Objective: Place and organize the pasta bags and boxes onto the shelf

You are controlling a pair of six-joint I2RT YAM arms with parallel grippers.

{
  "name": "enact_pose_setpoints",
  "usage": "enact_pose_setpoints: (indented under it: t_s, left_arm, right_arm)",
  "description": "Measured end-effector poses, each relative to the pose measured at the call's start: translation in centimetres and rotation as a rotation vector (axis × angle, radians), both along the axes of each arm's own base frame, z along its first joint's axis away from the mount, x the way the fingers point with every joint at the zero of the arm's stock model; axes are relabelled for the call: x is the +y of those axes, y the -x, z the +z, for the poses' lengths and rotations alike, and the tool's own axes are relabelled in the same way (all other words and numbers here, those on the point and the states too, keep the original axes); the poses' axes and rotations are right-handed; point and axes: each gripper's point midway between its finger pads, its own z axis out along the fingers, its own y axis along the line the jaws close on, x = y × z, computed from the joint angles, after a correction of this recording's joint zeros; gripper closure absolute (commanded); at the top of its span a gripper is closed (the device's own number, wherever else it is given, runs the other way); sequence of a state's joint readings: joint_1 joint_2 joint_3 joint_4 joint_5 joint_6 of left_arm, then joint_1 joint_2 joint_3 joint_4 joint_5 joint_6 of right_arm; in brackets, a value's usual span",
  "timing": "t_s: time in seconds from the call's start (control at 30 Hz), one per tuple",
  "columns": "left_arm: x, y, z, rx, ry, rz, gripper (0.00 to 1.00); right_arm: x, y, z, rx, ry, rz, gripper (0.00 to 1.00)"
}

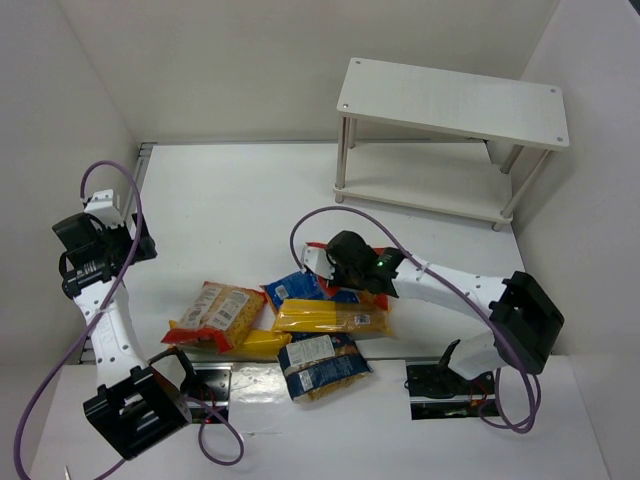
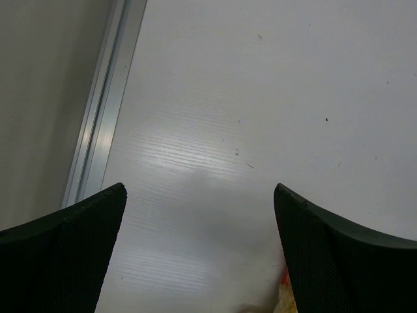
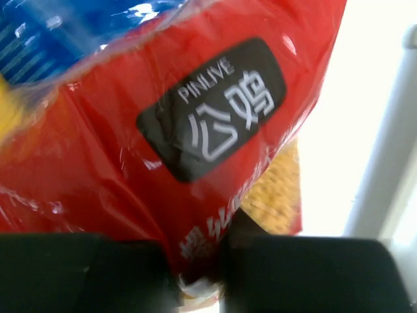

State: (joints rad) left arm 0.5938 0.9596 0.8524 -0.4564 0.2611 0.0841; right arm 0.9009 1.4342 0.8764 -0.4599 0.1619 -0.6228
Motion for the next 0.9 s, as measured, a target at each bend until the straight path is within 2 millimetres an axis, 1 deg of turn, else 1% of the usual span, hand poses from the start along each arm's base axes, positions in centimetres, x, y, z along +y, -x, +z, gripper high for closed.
enact_pose_setpoints:
  t_s: [0.03, 0.1, 0.2, 0.37, 0.47, 0.53, 0.8, 0.9]
  left_arm:
    - [0.0, 0.0, 0.0, 0.0, 0.0, 0.0, 0.01]
    - [0.0, 0.0, 0.0, 0.0, 0.0, 0.001, 0.01]
    - [0.0, 0.0, 0.0, 0.0, 0.0, 0.001, 0.01]
    - [0.0, 0.1, 0.2, -0.006, -0.004, 0.001, 0.01]
    - [-0.1, 0.1, 0.4, -0.014, -0.009, 0.001, 0.01]
    - [-0.1, 0.1, 0.5, -0.016, -0.011, 0.0, 0.01]
    - [-0.2, 0.1, 0.6, -0.018, -0.008, -0.004, 0.01]
    - [-0.2, 0.1, 0.6, -0.018, -0.009, -0.005, 0.01]
  right_arm:
    - [0.4, -0.6, 0.6, -0.022, -0.008, -0.005, 1.0]
    - [1.2, -1.7, 1.6, -0.052, -0.034, -0.023, 1.0]
    - [1.7, -2.4, 1.7, -0.074, -0.033, -0.028, 1.0]
    - [1.1, -2.8, 2.7, -0.095, -0.006, -0.052, 1.0]
    - [0.3, -3.2, 3.6, -0.13, 0.024, -0.081, 1.0]
    - [-0.5, -3.7, 4.5, -0.172, 0.043, -0.11, 1.0]
    - [-4.0, -5.6, 9.6, -0.402, 0.12, -0.237, 1.0]
    - [-4.8, -6.6, 10.9, -0.48, 0.15, -0.272, 1.0]
